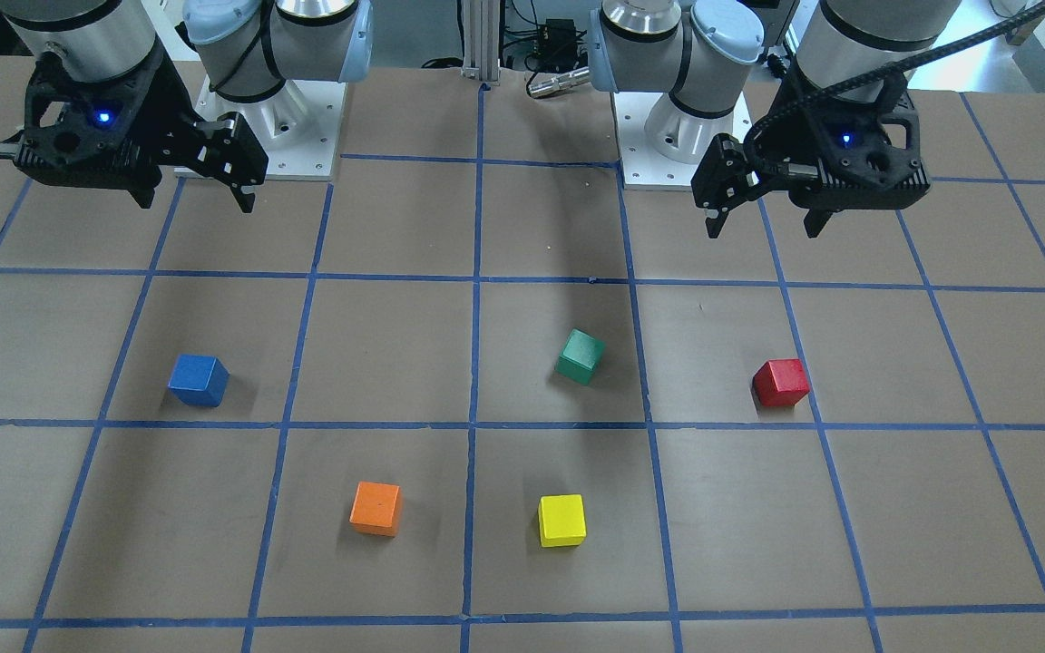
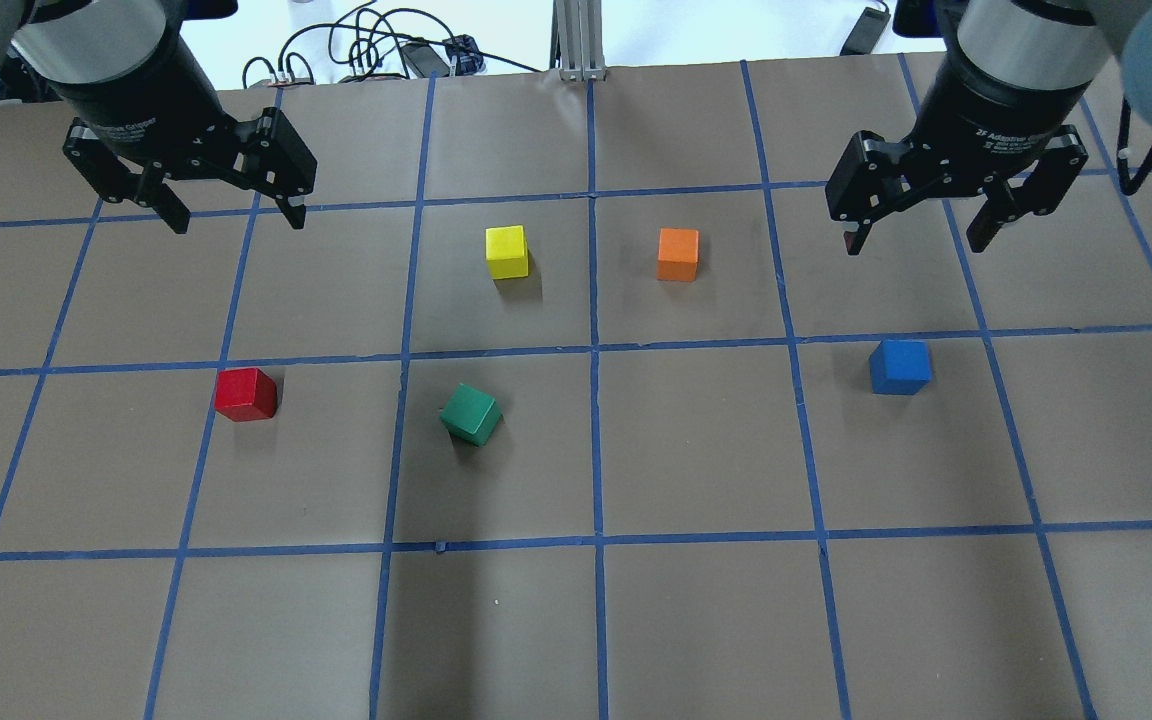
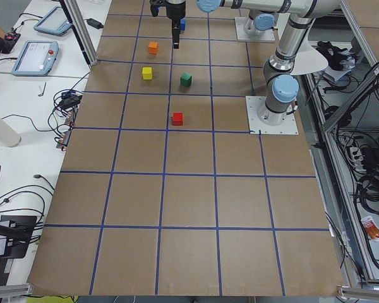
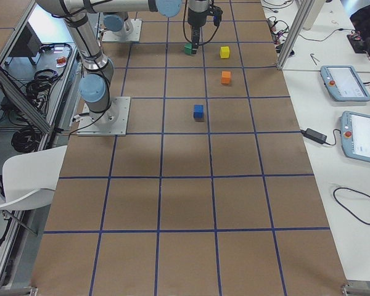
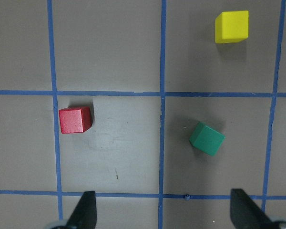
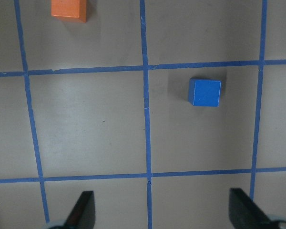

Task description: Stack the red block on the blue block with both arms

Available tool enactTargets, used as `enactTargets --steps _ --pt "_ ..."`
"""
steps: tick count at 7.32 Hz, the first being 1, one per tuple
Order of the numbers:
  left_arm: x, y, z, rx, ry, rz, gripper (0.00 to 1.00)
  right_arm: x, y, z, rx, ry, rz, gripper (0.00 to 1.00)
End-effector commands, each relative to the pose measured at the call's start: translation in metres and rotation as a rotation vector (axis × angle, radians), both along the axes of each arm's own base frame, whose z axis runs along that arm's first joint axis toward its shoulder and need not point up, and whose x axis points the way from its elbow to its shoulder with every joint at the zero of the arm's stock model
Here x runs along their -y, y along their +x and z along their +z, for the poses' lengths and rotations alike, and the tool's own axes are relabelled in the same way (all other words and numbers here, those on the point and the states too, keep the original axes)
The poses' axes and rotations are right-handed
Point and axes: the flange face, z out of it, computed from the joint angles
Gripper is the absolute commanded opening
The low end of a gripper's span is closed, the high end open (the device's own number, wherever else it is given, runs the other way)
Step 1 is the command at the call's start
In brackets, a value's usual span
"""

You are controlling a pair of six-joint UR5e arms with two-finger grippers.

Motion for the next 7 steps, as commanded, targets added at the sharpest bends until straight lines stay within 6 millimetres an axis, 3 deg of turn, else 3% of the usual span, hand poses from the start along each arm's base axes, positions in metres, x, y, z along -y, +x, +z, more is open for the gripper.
enactTargets --steps 1,3,4,6,7 --pt "-0.002 0.011 -0.002 0.005 0.008 -0.055 1.00 0.000 0.000 0.000 0.000 0.001 -0.002 1.00" --pt "0.011 0.074 -0.016 -0.013 0.034 0.045 1.00 0.000 0.000 0.000 0.000 0.001 -0.002 1.00" --pt "0.015 0.110 -0.040 -0.024 0.076 0.082 1.00 0.000 0.000 0.000 0.000 0.001 -0.002 1.00" --pt "0.004 0.178 -0.114 -0.047 0.117 0.088 1.00 0.000 0.000 0.000 -0.002 0.001 -0.001 1.00" --pt "0.001 0.183 -0.161 -0.037 0.084 0.087 1.00 0.000 0.000 0.000 -0.003 0.001 -0.001 1.00"
